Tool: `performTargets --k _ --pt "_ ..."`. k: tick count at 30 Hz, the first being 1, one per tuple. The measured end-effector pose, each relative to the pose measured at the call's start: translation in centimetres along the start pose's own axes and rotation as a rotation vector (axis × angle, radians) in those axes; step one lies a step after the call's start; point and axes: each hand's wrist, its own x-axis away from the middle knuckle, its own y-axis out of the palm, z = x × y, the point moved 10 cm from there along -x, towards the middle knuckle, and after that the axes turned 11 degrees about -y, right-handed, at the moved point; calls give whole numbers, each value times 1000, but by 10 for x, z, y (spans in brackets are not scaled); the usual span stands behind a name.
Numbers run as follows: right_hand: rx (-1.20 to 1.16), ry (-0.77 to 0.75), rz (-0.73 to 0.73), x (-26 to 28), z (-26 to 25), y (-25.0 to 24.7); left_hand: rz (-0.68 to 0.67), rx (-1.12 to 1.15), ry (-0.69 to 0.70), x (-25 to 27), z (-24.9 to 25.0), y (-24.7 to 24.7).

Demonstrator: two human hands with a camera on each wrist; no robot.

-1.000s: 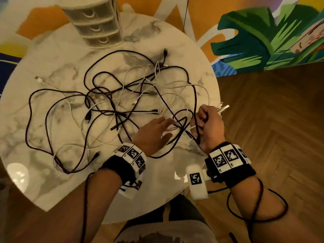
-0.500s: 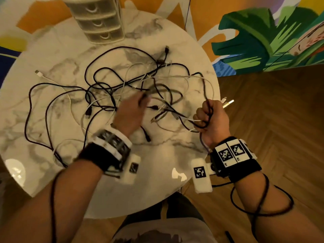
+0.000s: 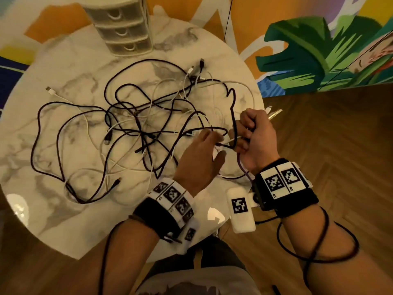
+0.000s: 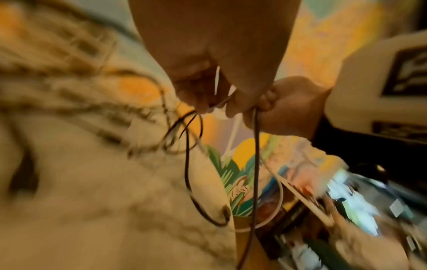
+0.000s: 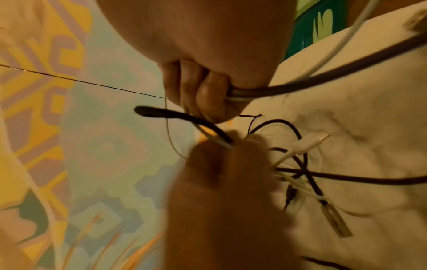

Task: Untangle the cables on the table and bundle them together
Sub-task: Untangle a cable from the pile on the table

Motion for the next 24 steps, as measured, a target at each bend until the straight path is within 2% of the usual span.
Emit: performTargets --k 3,6,8,13,16,17,20,21,22,24 --pt "3 -16 -5 2 -5 3 -68 142 -132 -8 -28 10" --pt "1 -43 34 0 -11 -4 -302 412 -224 -9 -35 6" --pt "0 -49 76 -2 -12 -11 -396 422 -213 -7 -29 -7" --pt "-25 -96 129 -6 -17 -10 -395 553 -263 -14 -34 -32" --pt "-16 -161 149 -8 -29 -8 -320 416 -273 -12 -43 -27" --pt "2 -181 157 -8 -31 -8 -258 321 -214 -12 -42 -28" --pt "56 -192 210 -8 -29 -12 42 28 100 -8 -16 -48" --pt "60 -185 225 -8 -27 -14 114 -14 153 -7 -9 -54" --pt "59 -177 227 -7 -26 -13 169 -8 163 -7 -6 -62" --pt "37 -145 205 -5 -21 -9 248 54 95 -10 -11 -76"
